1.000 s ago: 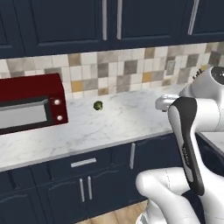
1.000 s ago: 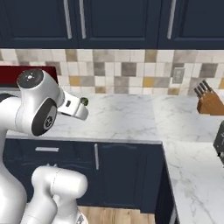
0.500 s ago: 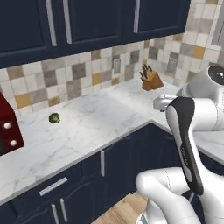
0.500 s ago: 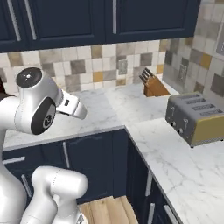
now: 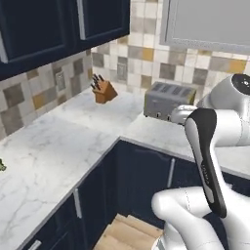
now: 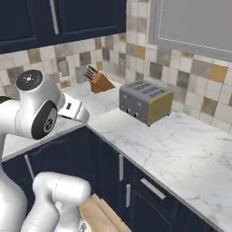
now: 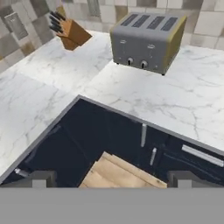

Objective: Close all open cabinet doors.

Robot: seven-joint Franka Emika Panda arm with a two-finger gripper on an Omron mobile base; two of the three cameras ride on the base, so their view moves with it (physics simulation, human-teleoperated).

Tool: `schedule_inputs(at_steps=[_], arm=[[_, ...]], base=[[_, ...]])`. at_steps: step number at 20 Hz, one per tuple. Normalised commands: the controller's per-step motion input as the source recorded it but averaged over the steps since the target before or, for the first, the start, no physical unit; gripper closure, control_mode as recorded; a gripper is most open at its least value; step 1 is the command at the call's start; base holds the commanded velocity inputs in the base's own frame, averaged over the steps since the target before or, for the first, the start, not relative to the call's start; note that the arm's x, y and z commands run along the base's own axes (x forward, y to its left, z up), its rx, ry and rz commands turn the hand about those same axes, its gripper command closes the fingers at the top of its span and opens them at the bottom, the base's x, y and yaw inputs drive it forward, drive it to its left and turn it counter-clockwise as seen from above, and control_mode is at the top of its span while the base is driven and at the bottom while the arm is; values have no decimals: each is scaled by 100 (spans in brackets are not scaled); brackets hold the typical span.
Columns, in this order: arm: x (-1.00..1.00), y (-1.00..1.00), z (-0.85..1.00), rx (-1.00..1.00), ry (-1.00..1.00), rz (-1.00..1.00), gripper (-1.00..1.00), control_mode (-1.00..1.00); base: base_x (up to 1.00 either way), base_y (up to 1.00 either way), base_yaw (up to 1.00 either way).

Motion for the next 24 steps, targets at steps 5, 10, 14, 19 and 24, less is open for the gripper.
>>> schedule_inputs(at_steps=[5,10,14,19,24], arm=[[0,0,0,0,0,0,-100,100],[0,0,0,0,0,0,-100,100],[0,0,0,0,0,0,-100,100],[0,0,0,0,0,0,-100,100],[0,0,0,0,0,0,-100,100]], base=[[-9,16,-66],[-6,3,-76],[-1,-1,-80],[0,0,-91],[0,0,-96]])
